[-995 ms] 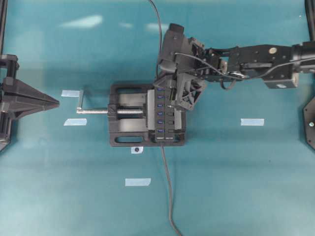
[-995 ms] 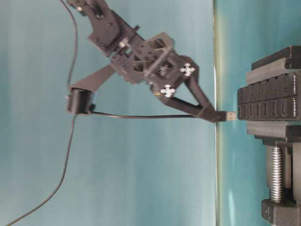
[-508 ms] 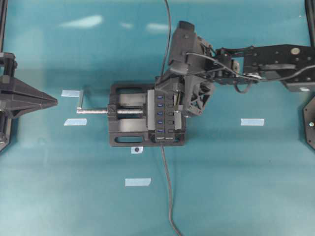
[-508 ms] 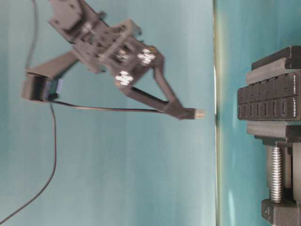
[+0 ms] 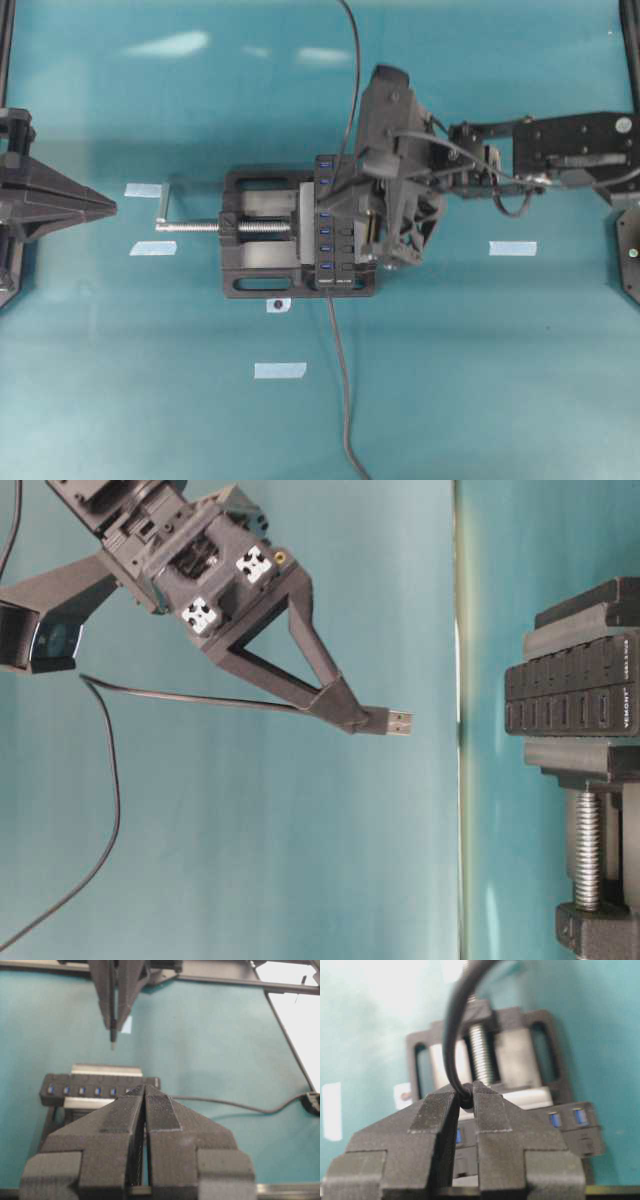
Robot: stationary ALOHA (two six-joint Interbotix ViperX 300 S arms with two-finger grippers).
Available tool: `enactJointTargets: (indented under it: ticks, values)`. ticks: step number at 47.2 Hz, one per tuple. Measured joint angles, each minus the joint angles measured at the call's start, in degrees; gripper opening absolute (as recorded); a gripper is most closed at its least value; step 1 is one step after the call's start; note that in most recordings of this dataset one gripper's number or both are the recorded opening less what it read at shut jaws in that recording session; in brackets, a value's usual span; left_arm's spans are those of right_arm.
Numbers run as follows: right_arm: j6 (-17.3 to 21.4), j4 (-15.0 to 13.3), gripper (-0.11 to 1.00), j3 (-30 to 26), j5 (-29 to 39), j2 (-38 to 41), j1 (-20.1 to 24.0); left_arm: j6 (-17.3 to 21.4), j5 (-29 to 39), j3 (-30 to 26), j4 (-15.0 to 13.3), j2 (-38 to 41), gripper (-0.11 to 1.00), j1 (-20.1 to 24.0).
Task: Insert the USB into the front port of the fixed hub.
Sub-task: 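Push the gripped plug with the right gripper into the hub's end port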
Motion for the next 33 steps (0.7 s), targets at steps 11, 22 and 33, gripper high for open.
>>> enactJointTargets:
  ticks: [11,22,33]
  values:
    - [0.09,-0.09,0.05,0.09,0.0,0.18,1.58,0.0,-0.26,0.0,0.0,0.0,0.0,0.0]
    - [0.09,-0.09,0.05,0.18,0.0,0.88,2.64,-0.09,-1.05,0.0,0.0,0.09,0.0,0.0]
    - [0.09,0.0,0.05,0.18,0.09,2.46,2.99,-0.18,-1.05,0.0,0.0,0.09,0.0,0.0]
